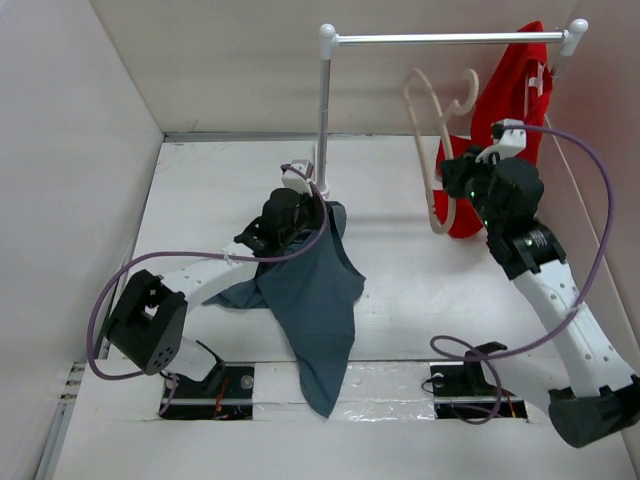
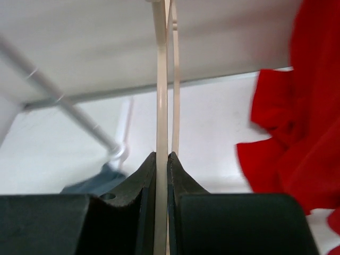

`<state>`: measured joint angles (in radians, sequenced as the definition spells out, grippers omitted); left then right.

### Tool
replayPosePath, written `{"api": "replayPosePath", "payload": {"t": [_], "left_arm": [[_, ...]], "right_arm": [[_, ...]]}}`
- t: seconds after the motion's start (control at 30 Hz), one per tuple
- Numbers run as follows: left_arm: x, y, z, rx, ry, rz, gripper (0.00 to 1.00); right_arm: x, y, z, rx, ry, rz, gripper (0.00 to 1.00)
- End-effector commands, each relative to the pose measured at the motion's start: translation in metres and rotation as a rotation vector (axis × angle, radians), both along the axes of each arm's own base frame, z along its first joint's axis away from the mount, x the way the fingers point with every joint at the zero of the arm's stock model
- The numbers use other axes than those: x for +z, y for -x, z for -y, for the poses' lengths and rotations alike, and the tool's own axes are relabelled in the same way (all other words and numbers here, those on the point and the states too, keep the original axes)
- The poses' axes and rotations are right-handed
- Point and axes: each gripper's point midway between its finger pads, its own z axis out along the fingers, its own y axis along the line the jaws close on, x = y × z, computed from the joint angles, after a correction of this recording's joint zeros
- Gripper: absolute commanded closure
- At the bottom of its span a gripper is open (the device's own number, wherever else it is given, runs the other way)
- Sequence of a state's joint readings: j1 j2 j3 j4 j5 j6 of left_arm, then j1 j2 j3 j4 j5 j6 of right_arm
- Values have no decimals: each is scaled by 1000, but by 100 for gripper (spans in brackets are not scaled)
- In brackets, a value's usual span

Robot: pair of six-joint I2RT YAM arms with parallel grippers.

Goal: Place the t-shirt on the hanger
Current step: Pick up the hanger from the clothesline, then place the T-shirt on the hanger.

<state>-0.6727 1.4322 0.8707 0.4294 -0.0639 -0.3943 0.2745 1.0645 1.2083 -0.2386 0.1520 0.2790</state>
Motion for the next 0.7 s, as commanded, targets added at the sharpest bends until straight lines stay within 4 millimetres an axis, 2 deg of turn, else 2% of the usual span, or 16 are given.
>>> {"api": "replayPosePath", "payload": {"t": [0.0, 0.03, 0.1, 0.13, 0.2, 0.23, 0.27, 0.33, 0.4, 0.53, 0.63, 0.67], "left_arm": [[51, -20, 0, -3, 112, 96, 100], [54, -22, -3, 5, 119, 101, 100], [59, -20, -4, -12, 130, 108, 100], [62, -21, -6, -6, 129, 113, 100], [63, -20, -8, 0, 126, 118, 100], [61, -19, -9, 0, 125, 117, 100], [60, -19, -8, 0, 126, 116, 100], [61, -21, -7, 0, 127, 114, 100], [60, -23, -6, -1, 115, 107, 100], [70, -27, -15, 53, 117, 131, 100], [74, -29, -21, 85, 104, 138, 100], [76, -31, -27, 99, 105, 144, 100]], "right_arm": [[29, 44, -38, 190, -88, 117, 100], [4, 61, -64, 309, -94, 70, 100], [-14, 87, -84, 412, -116, 50, 100], [-36, 111, -94, 471, -126, 19, 100], [-57, 130, -98, 500, -147, -38, 100], [-71, 142, -91, 480, -140, -87, 100], [-83, 154, -96, 515, -137, -123, 100], [-98, 171, -98, 538, -155, -196, 100], [-106, 188, -104, 582, -186, -228, 100], [-119, 196, -101, 541, -188, -272, 100], [-118, 202, -102, 537, -189, -282, 100], [-109, 207, -104, 555, -200, -271, 100]]}}
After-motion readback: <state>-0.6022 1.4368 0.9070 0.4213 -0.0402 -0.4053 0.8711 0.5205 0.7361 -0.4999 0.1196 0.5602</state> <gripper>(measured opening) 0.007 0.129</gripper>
